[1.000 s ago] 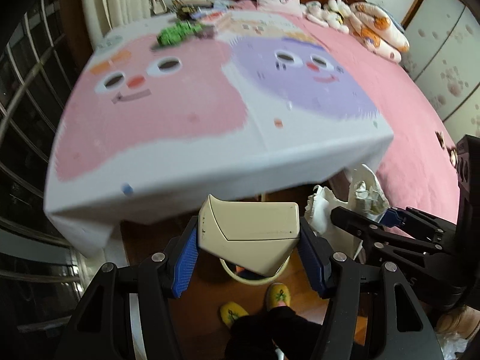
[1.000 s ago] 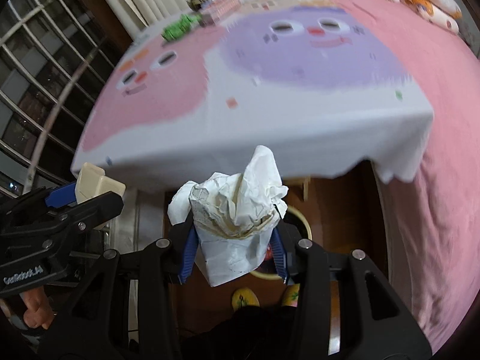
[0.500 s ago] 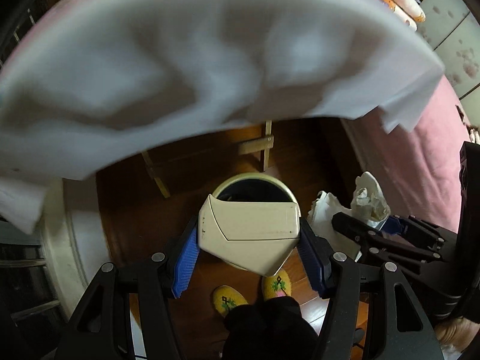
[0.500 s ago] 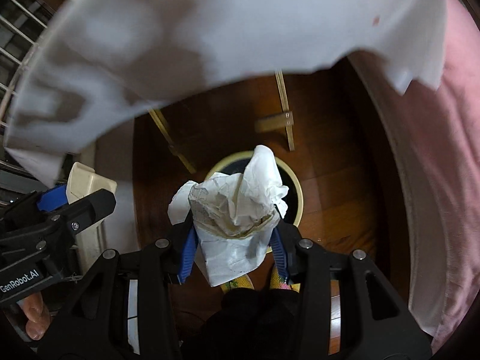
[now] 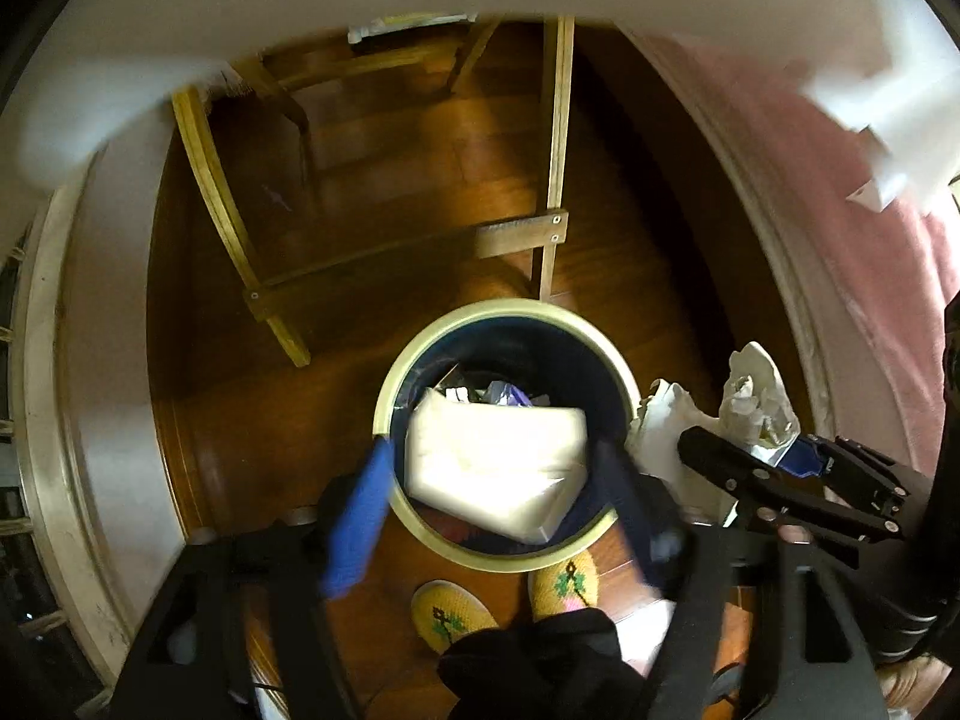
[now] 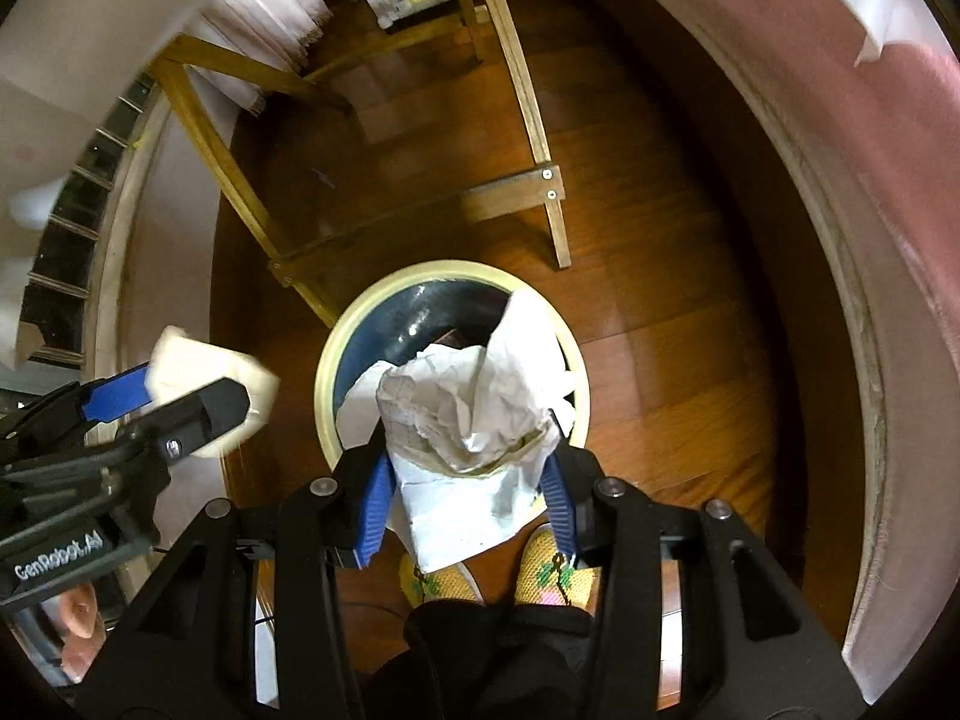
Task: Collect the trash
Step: 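Carry the beige box and white tissue down over the trash bin, then open both grippers over the bin, dropping the box and tissue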
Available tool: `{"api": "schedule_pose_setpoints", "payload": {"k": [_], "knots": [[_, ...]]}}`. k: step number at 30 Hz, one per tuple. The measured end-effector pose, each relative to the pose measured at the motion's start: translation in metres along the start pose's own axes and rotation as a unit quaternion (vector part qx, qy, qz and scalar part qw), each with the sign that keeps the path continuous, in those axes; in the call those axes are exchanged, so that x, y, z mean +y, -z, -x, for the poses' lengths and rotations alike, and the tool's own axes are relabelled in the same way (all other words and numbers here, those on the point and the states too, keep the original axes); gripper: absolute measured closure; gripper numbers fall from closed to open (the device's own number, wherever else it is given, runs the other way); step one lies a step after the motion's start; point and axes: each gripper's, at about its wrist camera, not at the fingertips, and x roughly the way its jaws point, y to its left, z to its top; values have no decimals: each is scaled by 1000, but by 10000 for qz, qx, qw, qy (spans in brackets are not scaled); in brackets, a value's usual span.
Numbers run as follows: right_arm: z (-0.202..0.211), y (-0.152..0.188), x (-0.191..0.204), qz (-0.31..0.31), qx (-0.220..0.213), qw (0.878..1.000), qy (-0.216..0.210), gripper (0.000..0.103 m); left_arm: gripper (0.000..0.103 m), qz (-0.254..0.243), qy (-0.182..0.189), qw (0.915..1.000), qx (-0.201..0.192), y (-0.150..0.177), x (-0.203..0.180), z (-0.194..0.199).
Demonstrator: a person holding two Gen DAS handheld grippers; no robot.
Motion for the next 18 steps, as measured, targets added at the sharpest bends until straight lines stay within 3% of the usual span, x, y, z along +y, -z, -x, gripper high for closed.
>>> {"api": "schedule_pose_setpoints", "payload": {"k": [6, 15, 18], "knots": [[-21, -4, -3, 47, 77, 10000, 17, 62, 12, 108, -208, 9997, -116, 5, 6, -13], [-29, -8, 13, 212, 100, 9996, -156, 57, 12, 619, -525, 9957, -436, 16, 36, 24], [-24, -11, 23, 320, 58, 9993, -197, 49, 12, 752, -576, 9941, -528, 18, 44, 37]]}}
